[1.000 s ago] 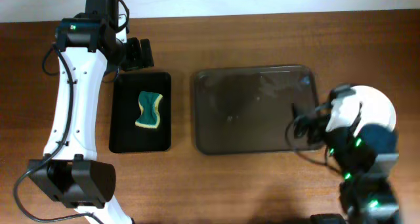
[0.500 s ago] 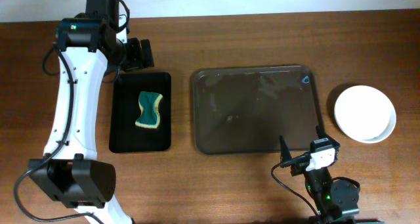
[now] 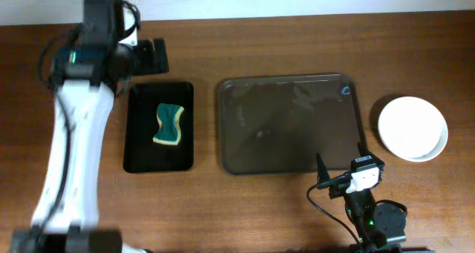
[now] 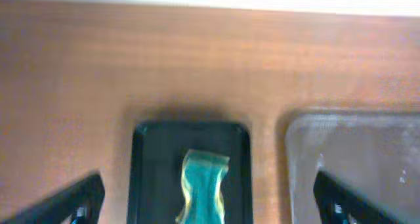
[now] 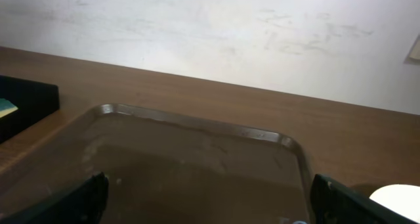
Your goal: Clean dirty plates on tray and stack at the side
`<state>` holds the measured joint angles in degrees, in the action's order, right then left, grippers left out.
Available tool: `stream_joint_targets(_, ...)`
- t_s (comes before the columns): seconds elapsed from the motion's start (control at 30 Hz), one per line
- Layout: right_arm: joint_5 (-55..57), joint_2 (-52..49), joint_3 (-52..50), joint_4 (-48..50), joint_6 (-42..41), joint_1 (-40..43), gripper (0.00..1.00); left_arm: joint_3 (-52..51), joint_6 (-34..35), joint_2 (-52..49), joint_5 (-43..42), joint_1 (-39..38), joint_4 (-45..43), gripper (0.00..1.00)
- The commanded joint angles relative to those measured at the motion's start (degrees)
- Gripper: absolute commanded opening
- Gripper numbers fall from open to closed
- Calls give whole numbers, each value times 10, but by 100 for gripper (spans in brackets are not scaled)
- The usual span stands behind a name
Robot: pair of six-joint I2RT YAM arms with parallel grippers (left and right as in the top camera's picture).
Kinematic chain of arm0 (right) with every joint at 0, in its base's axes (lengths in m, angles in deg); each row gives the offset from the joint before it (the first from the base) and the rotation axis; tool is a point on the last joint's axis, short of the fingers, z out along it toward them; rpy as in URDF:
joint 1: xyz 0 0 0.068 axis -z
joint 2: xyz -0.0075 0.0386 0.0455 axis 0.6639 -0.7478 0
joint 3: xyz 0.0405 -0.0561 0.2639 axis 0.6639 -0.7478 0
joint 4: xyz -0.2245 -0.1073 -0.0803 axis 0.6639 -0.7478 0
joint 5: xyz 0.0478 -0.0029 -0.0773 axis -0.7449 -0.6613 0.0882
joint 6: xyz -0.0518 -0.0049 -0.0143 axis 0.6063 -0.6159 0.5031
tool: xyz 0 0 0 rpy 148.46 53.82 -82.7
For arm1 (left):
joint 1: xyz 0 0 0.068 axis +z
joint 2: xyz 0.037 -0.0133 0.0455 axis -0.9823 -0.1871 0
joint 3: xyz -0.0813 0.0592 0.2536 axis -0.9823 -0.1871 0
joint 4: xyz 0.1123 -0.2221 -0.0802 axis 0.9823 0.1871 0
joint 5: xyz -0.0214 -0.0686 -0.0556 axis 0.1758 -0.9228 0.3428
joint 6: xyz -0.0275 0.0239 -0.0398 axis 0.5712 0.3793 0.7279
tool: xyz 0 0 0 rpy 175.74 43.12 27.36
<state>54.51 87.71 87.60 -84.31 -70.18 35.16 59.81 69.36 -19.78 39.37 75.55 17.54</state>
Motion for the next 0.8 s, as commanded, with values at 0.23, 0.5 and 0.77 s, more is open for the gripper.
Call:
stream_joint_targets(0.23, 7, 6, -6, 1, 2, -5, 99, -821, -143, 646, -39, 38, -537, 100)
stream_joint_targets(0.5, 7, 6, -6, 1, 2, -5, 99, -1009, -187, 920, -38, 60, -509, 100)
stream_joint_targets(0.77, 7, 6, -6, 1, 2, -5, 99, -1009, -186, 934, -28, 62, -507, 100)
